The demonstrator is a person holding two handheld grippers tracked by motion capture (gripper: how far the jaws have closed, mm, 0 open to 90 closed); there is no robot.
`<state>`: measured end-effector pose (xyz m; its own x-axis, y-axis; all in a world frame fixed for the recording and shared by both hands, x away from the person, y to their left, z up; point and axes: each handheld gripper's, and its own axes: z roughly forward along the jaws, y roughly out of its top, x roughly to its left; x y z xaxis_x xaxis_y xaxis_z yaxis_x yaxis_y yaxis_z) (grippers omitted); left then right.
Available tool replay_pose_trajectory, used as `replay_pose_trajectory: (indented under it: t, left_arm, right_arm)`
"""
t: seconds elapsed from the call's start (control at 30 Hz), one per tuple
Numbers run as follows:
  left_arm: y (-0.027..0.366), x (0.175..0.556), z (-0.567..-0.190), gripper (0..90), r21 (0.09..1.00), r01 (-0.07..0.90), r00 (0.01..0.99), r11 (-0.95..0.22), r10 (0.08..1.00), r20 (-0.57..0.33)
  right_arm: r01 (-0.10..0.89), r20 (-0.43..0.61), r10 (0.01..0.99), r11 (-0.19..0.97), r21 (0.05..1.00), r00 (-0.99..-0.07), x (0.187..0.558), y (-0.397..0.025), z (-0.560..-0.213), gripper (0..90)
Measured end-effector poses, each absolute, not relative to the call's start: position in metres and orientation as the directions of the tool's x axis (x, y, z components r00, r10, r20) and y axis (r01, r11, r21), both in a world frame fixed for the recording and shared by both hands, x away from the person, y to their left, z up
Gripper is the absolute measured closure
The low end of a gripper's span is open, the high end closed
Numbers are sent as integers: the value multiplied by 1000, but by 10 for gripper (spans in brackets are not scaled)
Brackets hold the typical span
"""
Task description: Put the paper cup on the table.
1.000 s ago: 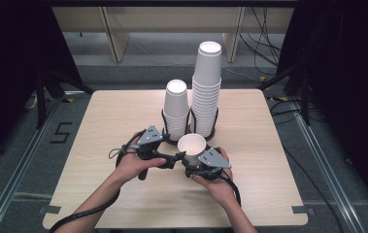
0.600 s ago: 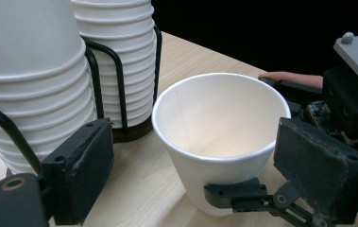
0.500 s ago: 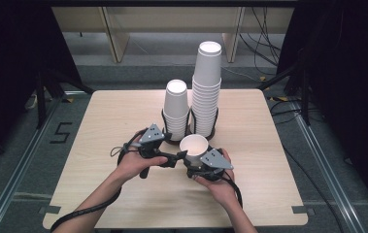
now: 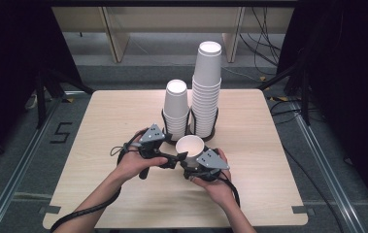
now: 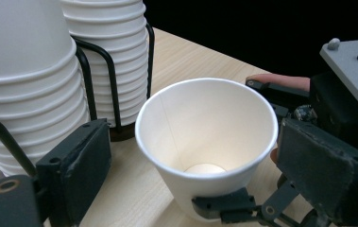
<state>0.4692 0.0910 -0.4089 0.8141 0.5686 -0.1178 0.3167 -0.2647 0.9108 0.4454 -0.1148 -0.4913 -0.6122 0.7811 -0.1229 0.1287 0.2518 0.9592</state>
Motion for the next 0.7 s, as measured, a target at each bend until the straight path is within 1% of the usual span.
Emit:
replay_pose_trajectory:
  t: [0.2, 0.33, 0.53, 0.63, 0.67, 0.7]
  left_arm:
    - [87, 470, -407, 88, 913, 310, 821, -265, 559, -117]
    - [83, 471, -409, 63, 904, 317, 825, -287, 554, -113]
    - [78, 470, -413, 18, 894, 336, 826, -295, 548, -129]
    - [76, 472, -414, 13, 891, 347, 825, -292, 547, -141]
    - [76, 474, -415, 10, 892, 348, 825, -290, 546, -144]
    - [75, 476, -416, 10, 891, 346, 828, -294, 542, -143]
  right_arm:
    - [118, -129, 779, 252, 961, -613, 447, -113, -491, 158]
    - [109, -138, 780, 256, 961, -610, 446, -113, -490, 158]
    - [103, -146, 774, 263, 959, -617, 442, -110, -488, 158]
    - [94, -153, 766, 268, 959, -624, 442, -108, -488, 158]
    - [114, -139, 763, 269, 956, -631, 441, -107, -487, 158]
    - [88, -143, 759, 255, 963, -635, 443, -106, -488, 158]
